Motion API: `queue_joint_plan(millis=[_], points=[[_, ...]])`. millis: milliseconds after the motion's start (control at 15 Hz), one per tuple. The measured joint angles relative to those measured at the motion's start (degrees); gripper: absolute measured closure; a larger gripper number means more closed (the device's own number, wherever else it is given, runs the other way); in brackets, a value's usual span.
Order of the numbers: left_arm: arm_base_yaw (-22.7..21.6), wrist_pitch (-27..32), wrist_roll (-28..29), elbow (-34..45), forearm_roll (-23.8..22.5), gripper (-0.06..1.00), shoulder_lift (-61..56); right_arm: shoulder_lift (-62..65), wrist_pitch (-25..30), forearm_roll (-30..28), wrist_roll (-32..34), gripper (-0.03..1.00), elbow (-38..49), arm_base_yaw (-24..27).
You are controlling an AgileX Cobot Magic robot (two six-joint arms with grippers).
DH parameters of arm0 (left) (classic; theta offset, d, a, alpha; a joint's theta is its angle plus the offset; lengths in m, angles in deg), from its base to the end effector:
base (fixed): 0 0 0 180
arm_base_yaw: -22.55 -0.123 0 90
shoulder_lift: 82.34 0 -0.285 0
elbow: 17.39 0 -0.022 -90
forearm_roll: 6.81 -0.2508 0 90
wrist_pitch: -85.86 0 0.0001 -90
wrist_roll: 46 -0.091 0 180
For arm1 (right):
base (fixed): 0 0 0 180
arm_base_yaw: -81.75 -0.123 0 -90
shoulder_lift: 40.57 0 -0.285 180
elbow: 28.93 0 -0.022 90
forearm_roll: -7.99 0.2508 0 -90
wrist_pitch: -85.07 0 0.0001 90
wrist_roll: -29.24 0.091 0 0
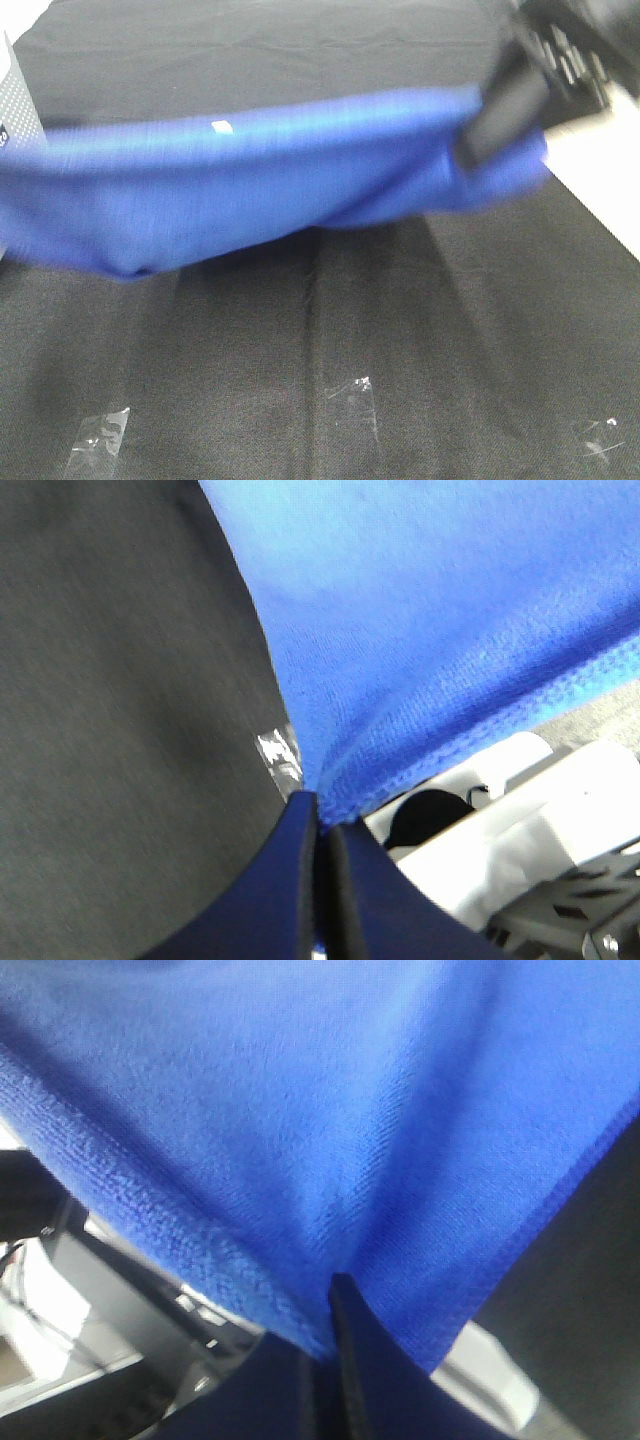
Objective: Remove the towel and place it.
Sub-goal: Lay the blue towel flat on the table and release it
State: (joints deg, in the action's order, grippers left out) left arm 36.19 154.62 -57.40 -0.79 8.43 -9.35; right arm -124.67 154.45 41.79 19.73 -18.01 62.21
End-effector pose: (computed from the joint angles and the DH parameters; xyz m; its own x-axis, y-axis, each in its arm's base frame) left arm 0.1898 -0.0690 0.3377 -0.8622 0.3094 -0.4011 0.4078 0.8937 -0.1873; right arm 0.2180 0.1277 0.3331 -0.9167 -0.2660 -0.2983 -0.3889 0.7660 0.5119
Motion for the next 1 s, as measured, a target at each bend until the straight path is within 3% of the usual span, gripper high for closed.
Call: queue_joint_plan(millis=[533,1000], points=[[0.0,-0.52,0.63,16.27,5.04,0.94,-12.43,8.88,-0.46,4.7,2.35,0.96,14.61,-0.11],[0.0,-0.97,-0.17,25.73,8.65,0.94,-13.18,9.68,-0.8,6.59,2.58,0.96,21.08,-0.11]])
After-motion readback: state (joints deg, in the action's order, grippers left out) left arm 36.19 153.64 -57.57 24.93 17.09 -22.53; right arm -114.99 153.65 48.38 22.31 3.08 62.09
